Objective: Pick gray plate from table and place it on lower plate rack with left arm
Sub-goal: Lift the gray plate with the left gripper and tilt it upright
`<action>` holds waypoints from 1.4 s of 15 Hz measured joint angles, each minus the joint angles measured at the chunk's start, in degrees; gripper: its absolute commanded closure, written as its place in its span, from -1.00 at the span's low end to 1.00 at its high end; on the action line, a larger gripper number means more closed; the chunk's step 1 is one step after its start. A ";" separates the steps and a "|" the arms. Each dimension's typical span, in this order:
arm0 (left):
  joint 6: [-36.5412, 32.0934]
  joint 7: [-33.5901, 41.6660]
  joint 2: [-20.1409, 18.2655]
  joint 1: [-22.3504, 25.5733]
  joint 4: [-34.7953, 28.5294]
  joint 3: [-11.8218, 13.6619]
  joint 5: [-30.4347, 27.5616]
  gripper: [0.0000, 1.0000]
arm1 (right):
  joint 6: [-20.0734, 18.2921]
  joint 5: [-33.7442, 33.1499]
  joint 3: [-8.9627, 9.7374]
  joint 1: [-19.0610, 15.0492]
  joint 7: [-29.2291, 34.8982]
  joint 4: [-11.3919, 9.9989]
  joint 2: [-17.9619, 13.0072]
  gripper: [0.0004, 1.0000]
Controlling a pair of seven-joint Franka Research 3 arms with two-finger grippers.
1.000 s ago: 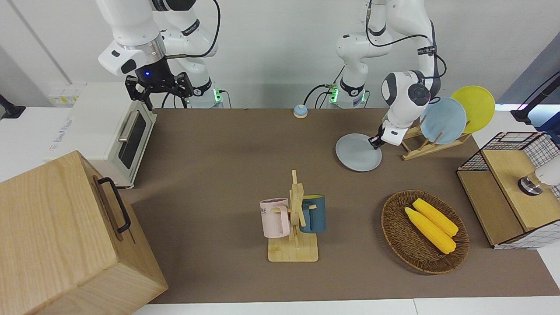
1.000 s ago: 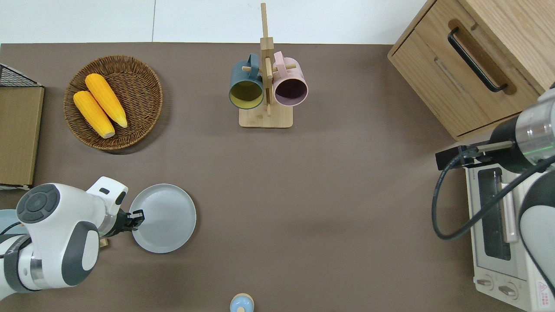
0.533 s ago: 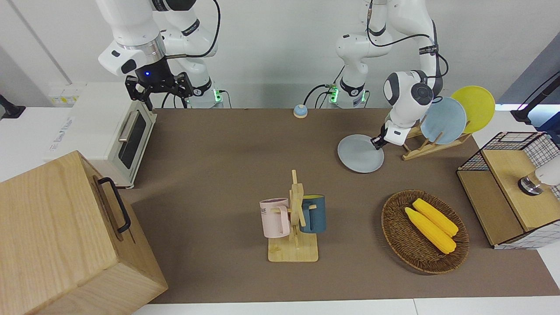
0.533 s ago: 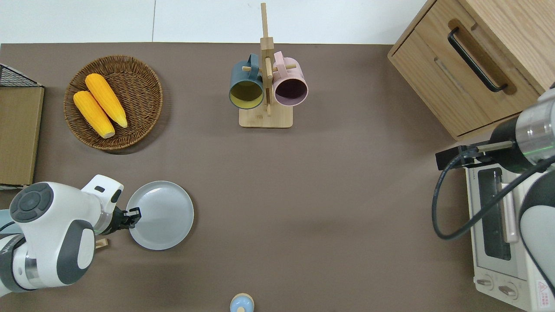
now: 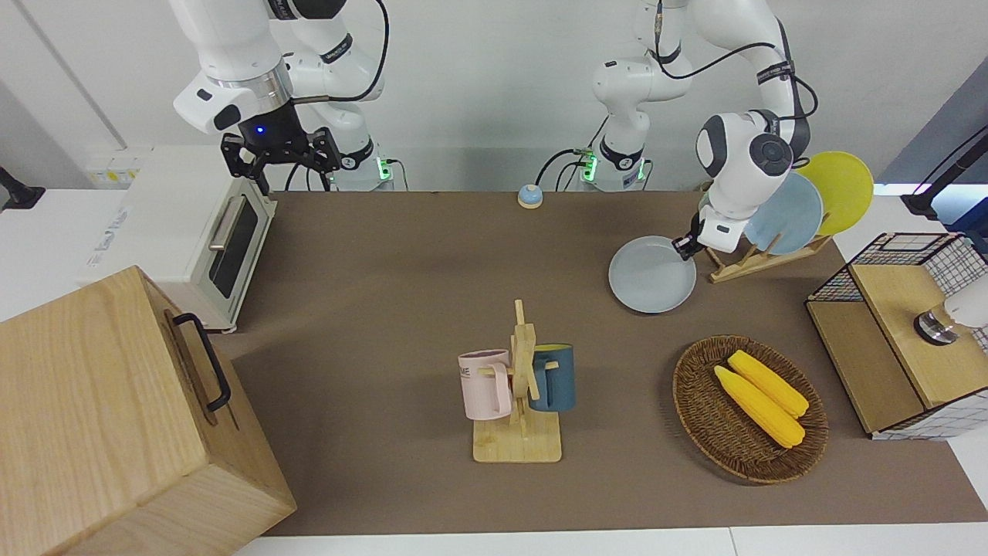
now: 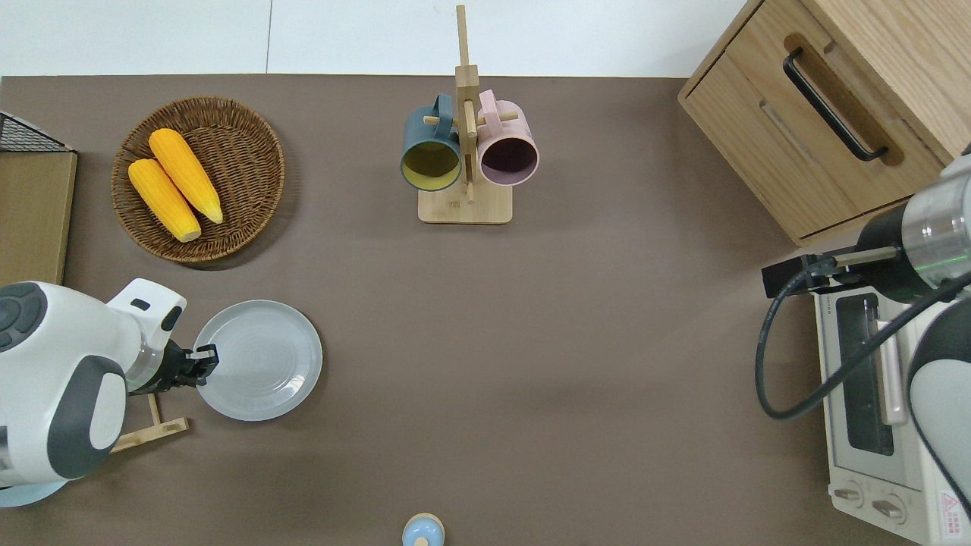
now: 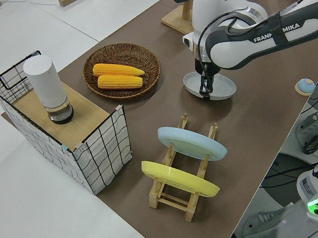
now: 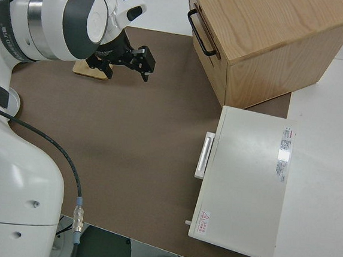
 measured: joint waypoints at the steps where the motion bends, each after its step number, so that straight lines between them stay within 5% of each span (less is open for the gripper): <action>1: -2.53 -0.02 -0.09 0.02 1.40 0.34 1.24 1.00 | 0.00 0.00 0.00 0.00 0.00 0.00 0.00 -0.97; 10: -21.89 -0.19 -0.64 -0.08 12.96 0.62 16.26 1.00 | 0.00 0.00 0.00 0.00 0.00 0.00 0.00 -0.97; 21: -26.33 2.00 -0.44 -0.23 14.16 -0.41 34.72 1.00 | 0.00 0.00 0.00 0.00 0.00 0.00 0.00 -0.97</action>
